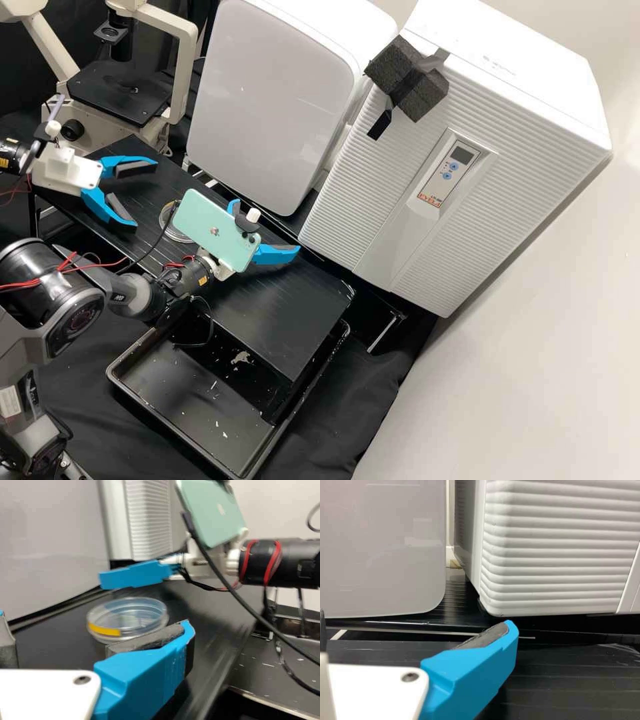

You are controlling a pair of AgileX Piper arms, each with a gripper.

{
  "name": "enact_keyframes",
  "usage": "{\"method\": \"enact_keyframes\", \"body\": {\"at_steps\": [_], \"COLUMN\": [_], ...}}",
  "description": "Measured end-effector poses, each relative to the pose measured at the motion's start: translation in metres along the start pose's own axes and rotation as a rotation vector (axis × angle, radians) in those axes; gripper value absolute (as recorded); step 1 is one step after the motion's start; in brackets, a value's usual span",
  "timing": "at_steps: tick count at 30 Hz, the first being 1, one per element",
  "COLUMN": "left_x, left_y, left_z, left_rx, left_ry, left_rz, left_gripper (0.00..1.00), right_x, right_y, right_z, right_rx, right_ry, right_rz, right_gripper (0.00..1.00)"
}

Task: Place the petri dish on the microscope

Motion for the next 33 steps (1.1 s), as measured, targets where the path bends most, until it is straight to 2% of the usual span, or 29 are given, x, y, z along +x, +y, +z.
{"method": "enact_keyframes", "body": {"at_steps": [9, 14, 16, 26, 33], "left_x": [0.027, 0.040, 0.044, 0.057, 0.062], "left_y": [0.000, -0.003, -0.004, -0.008, -0.007], "left_z": [0.009, 0.007, 0.008, 0.004, 0.003], "left_rx": [0.027, -0.007, -0.009, -0.046, -0.045], "left_ry": [-0.043, -0.042, -0.038, -0.015, -0.017], "left_rz": [-0.031, -0.051, -0.056, -0.047, -0.040], "left_gripper": [1.00, 1.00, 1.00, 1.00, 1.00], "right_x": [0.000, 0.000, 0.000, 0.000, 0.000], "right_y": [0.000, 0.000, 0.000, 0.000, 0.000], "right_z": [0.000, 0.000, 0.000, 0.000, 0.000], "right_rx": [0.000, 0.000, 0.000, 0.000, 0.000], "right_ry": [0.000, 0.000, 0.000, 0.000, 0.000], "right_rz": [0.000, 0.000, 0.000, 0.000, 0.000], "right_gripper": [1.00, 1.00, 1.00, 1.00, 1.00]}}
